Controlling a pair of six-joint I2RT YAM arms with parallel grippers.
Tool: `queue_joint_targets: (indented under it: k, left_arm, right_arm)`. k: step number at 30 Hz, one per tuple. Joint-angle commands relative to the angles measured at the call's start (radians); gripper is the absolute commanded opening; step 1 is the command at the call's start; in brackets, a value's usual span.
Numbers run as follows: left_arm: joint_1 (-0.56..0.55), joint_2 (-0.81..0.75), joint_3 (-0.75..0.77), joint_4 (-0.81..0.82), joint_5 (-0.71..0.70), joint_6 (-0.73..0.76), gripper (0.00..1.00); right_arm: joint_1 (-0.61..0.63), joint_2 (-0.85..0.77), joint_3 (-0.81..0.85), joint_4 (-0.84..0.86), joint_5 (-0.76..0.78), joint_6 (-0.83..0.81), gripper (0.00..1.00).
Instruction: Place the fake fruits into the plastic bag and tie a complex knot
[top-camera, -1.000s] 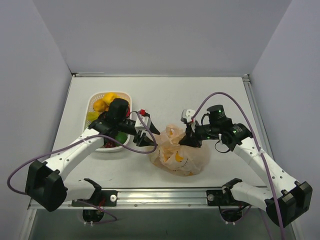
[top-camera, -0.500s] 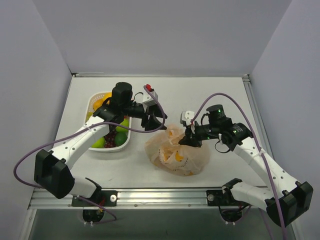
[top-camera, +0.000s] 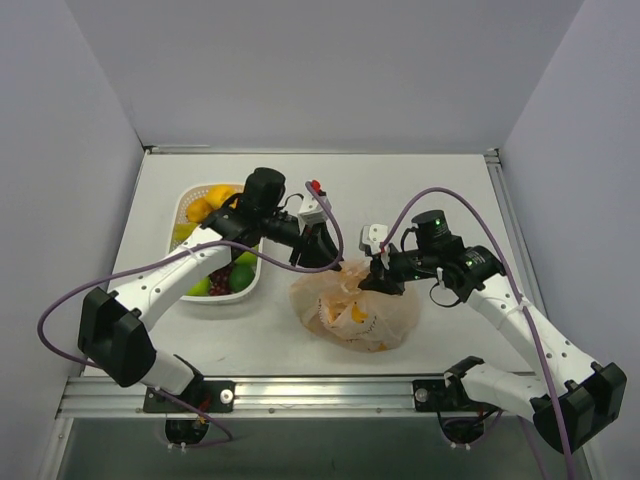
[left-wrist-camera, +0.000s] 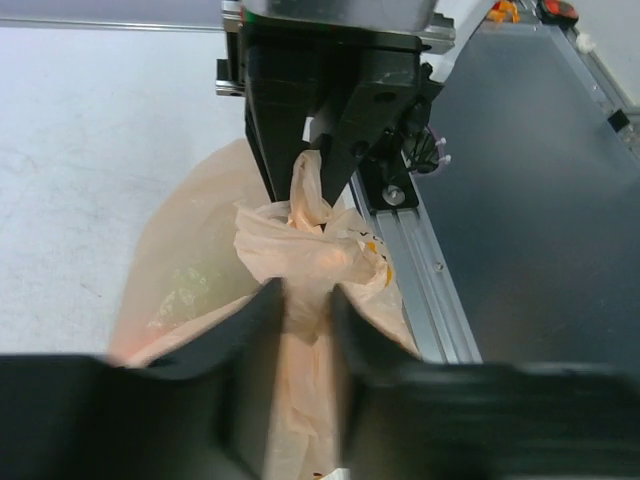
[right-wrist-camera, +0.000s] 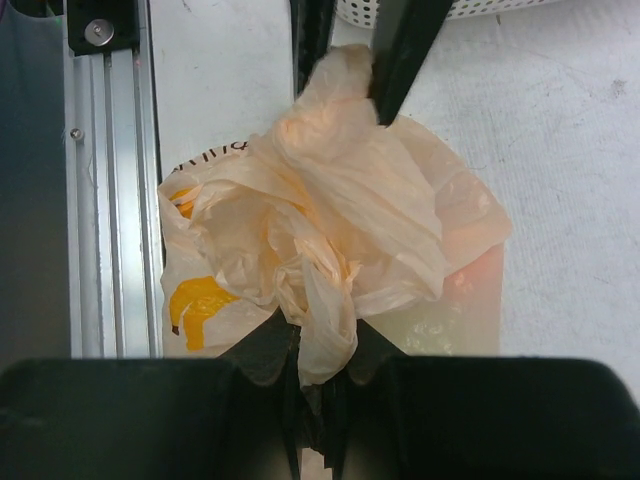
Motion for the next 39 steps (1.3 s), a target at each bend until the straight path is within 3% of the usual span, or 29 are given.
queue_joint_targets:
  k: [1, 4, 5, 7, 8, 11, 13, 21, 24, 26, 28, 39]
  left_arm:
    - [-0.024, 0.012, 0.065, -0.078, 0.005, 0.089, 0.26]
    - [-0.028, 0.026, 0.093, -0.089, -0.003, 0.087, 0.12]
    - [-0.025, 0.031, 0.097, -0.095, -0.009, 0.09, 0.0]
    - [-0.015, 0.023, 0.108, -0.097, 0.002, 0.102, 0.0]
    - [-0.009, 0.018, 0.113, -0.097, 0.013, 0.107, 0.0]
    - [0.025, 0.006, 0.133, -0.095, 0.056, 0.107, 0.0]
    - [0.042, 0.005, 0.142, -0.097, 0.074, 0.106, 0.0]
    - [0.031, -0.006, 0.128, -0.095, 0.065, 0.106, 0.0]
    - [0.031, 0.003, 0.128, -0.097, 0.03, 0.106, 0.0]
    - [0.03, 0.015, 0.125, -0.095, 0.019, 0.099, 0.0]
    - [0.024, 0.02, 0.116, -0.083, 0.022, 0.093, 0.0]
    - [-0.005, 0.049, 0.087, 0.018, 0.004, 0.026, 0.0]
  right_arm:
    - [0.005, 0.0, 0.018, -0.009, 0.003, -0.019, 0.0]
    - [0.005, 0.003, 0.017, -0.009, 0.006, -0.021, 0.0]
    - [0.003, 0.001, 0.015, -0.008, 0.006, -0.022, 0.0]
    - [0.003, 0.004, 0.008, -0.006, 0.021, -0.015, 0.07]
    - [0.003, 0.006, 0.004, -0.008, 0.027, -0.007, 0.23]
    - [-0.004, -0.003, -0.028, 0.007, 0.052, 0.021, 0.49]
    - [-0.007, -0.008, -0.046, 0.026, 0.067, 0.033, 0.56]
    - [-0.027, 0.023, -0.059, 0.127, 0.046, 0.111, 0.58]
    - [-0.027, 0.003, -0.037, 0.124, 0.021, 0.136, 0.71]
    - [-0.024, -0.031, -0.028, 0.12, -0.011, 0.168, 0.89]
    - [-0.017, -0.054, -0.016, 0.113, -0.009, 0.194, 0.99]
    - [0.008, -0.117, 0.07, 0.182, 0.089, 0.328, 0.99]
